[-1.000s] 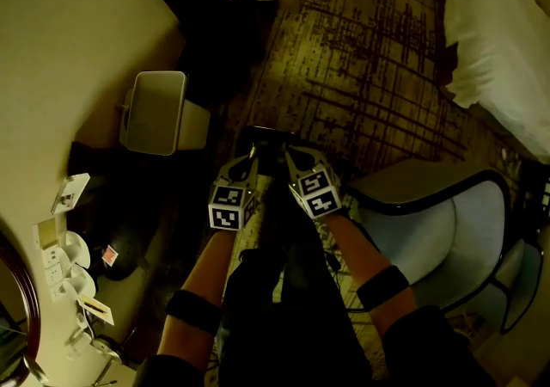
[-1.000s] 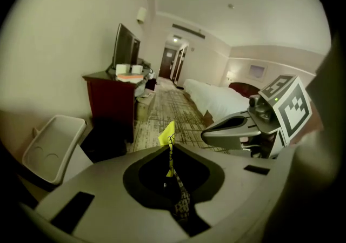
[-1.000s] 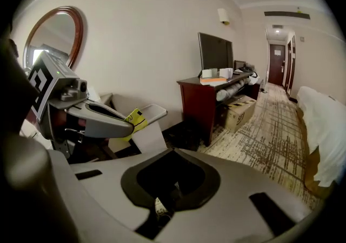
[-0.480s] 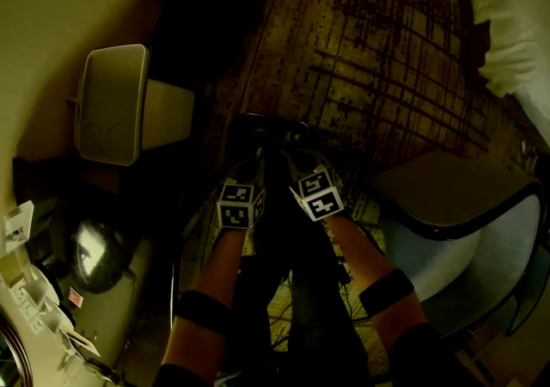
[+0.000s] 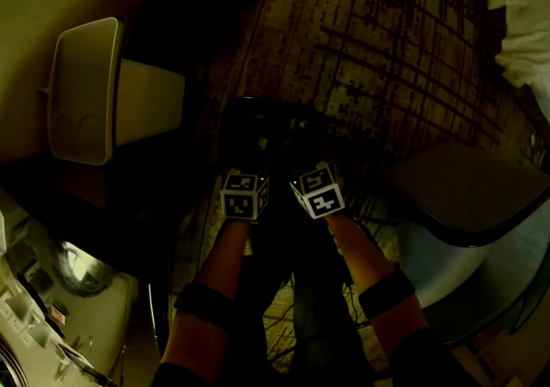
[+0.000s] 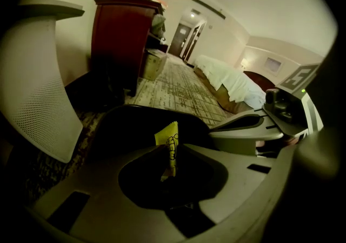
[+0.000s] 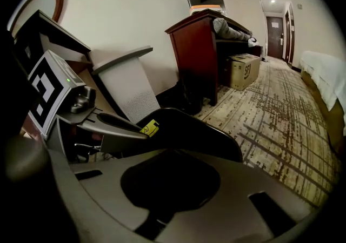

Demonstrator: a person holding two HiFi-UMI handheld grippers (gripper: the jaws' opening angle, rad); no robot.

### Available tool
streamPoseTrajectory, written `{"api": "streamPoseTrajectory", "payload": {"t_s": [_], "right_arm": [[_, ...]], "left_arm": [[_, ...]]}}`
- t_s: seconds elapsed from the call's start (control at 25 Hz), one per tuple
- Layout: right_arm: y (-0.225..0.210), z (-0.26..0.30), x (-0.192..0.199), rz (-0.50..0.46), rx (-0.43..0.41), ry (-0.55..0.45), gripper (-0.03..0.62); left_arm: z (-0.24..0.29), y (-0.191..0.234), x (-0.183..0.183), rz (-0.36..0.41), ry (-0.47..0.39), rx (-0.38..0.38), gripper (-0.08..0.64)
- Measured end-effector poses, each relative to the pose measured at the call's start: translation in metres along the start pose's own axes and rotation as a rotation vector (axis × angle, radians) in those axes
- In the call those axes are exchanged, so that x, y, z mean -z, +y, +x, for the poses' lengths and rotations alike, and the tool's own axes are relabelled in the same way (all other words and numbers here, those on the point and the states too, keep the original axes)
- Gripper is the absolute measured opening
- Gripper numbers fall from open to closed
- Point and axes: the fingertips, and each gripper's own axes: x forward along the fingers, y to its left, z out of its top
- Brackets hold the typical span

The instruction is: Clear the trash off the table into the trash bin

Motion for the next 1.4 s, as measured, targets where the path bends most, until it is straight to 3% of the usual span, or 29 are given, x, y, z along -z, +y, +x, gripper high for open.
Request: {"api": "streamPoseTrajectory", "payload": {"t_s": [0.2, 0.32, 0.56, 0.72, 0.88, 1.08, 1.24, 1.4], "right_arm": [[-0.008, -0.001, 0.008, 0.005, 0.013, 0.002, 0.009], [-0.015, -0.003, 0.011, 0.013, 0.020, 0.000, 0.009], [-0.028, -0.023, 0.012, 0.021, 0.045, 0.003, 0.009], [-0.023, -0.063, -0.012, 0.037, 0.052, -0.011, 0.009], [-0.009, -0.130, -0.054, 0.039, 0.068, -0.024, 0.009], [0.014, -0.222, -0.152, -0.004, 0.066, -0.121, 0.009], [0.046, -0.303, -0.221, -0.045, 0.061, -0.205, 0.009], [0.090, -0.352, -0.289, -0.118, 0.025, -0.283, 0.009]], "left_arm": [[0.013, -0.009, -0.003, -0.007, 0.005, 0.008, 0.193], [0.012, -0.020, -0.007, -0.022, 0.016, 0.024, 0.239], [0.006, -0.032, -0.005, 0.017, 0.014, 0.037, 0.242], [-0.031, -0.057, -0.034, 0.062, -0.014, 0.038, 0.241], [-0.104, -0.109, -0.092, 0.082, -0.068, 0.075, 0.139], [-0.214, -0.147, -0.184, 0.117, -0.200, 0.043, 0.005], [-0.314, -0.176, -0.234, 0.140, -0.281, -0.007, 0.003], [-0.402, -0.173, -0.266, 0.138, -0.366, -0.092, 0.003]]}}
